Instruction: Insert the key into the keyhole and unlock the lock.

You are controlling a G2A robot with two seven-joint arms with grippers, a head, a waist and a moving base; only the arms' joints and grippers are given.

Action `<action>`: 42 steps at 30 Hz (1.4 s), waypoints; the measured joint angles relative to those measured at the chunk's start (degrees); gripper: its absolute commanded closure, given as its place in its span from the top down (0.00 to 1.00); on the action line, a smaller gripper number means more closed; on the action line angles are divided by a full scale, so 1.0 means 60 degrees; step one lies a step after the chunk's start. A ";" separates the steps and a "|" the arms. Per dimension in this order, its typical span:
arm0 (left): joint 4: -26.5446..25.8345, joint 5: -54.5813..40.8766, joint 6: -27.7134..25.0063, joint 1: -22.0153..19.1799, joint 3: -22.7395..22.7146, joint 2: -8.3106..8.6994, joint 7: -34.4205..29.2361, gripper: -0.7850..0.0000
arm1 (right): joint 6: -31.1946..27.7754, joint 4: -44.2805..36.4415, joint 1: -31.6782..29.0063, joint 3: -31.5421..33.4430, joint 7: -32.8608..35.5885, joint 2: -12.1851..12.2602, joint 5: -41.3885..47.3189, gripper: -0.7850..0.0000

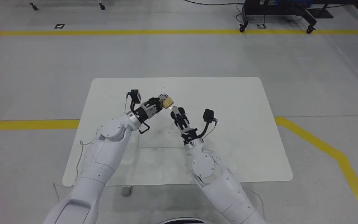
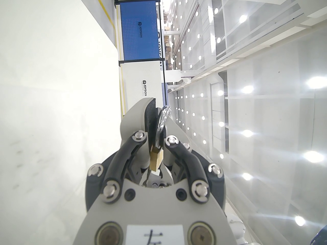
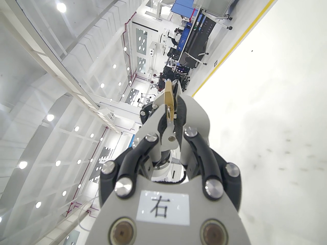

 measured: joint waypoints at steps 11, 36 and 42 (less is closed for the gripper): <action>-0.0065 0.0038 -0.0317 0.0037 0.0036 0.0001 -0.0126 0.00 | -0.1127 0.0068 -0.0149 0.0463 0.1542 0.0133 0.1246 0.33; -0.0127 0.0208 -0.0697 0.0055 0.0104 0.0039 -0.0534 0.00 | -0.1433 0.0477 0.0180 0.0909 0.4625 0.0242 0.4799 0.00; -0.0261 0.0277 -0.1184 0.0132 0.0074 0.0063 -0.0657 0.00 | -0.1018 0.0705 0.0319 0.1172 0.6227 0.0313 0.6447 0.00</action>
